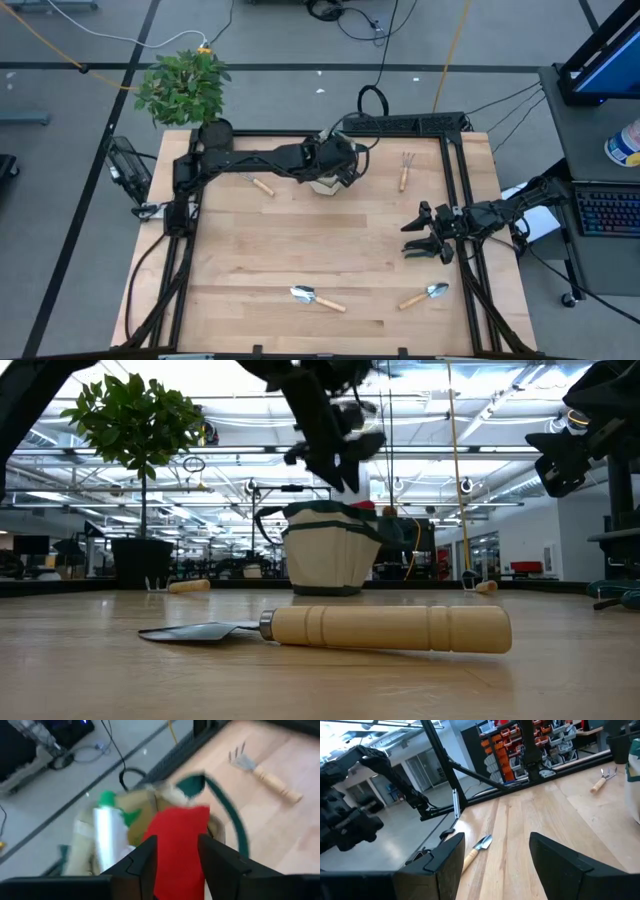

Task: Pick & Place Garden tools in Gardening bag
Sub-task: Put the gloves into the gardening tool bag, then put the left gardening fork into the gardening tool bag

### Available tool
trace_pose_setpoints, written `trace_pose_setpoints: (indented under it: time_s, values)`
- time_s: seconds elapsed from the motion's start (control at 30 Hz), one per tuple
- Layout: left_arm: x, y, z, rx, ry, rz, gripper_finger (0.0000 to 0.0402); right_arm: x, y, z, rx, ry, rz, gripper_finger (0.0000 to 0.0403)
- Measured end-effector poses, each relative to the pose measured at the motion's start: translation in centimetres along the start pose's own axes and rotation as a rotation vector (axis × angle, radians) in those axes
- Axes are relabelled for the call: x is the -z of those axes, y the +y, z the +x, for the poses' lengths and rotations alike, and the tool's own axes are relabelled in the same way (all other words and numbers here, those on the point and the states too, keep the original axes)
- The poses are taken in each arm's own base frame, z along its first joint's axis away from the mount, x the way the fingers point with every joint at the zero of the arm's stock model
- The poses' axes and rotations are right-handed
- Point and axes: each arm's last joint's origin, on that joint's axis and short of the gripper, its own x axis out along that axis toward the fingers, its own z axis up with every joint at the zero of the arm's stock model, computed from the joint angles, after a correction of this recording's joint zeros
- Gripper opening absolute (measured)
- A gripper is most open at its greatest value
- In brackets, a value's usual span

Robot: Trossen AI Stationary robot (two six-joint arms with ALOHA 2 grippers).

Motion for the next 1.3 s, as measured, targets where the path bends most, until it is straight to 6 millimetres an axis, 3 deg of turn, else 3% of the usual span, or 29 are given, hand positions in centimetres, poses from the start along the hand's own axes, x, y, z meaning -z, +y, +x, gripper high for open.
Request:
trace_pose_setpoints:
  time_s: [0.13, 0.4, 0.77, 0.93, 1.07, 1.3]
  values:
    - [-0.9, 0.3, -1.2, 0.015, -0.045, -0.008, 0.0135, 0.0, 0.0, 0.0, 0.0, 0.0, 0.0, 0.0215]
    - [-1.8, -0.3, -0.8, 0.086, -0.138, -0.05, 0.0131, 0.0, 0.0, 0.0, 0.001, 0.001, 0.0, 0.0215]
    - [0.1, -0.3, 2.7, 0.011, -0.039, -0.065, 0.0131, 0.0, 0.0, 0.0, 0.0, 0.0, 0.0, 0.0215]
    - [0.9, 0.0, 2.7, -0.028, 0.033, -0.05, 0.0131, 0.0, 0.0, 0.0, 0.001, 0.001, 0.004, 0.0215]
    - [0.9, -0.2, 2.1, -0.04, 0.031, -0.042, 0.0131, 0.0, 0.0, 0.0, 0.001, 0.001, 0.004, 0.0215]
    - [-1.4, 0.4, -2.2, -0.04, -0.103, -0.061, 0.0131, 0.0, 0.0, 0.0, 0.0, 0.0, 0.005, 0.0215]
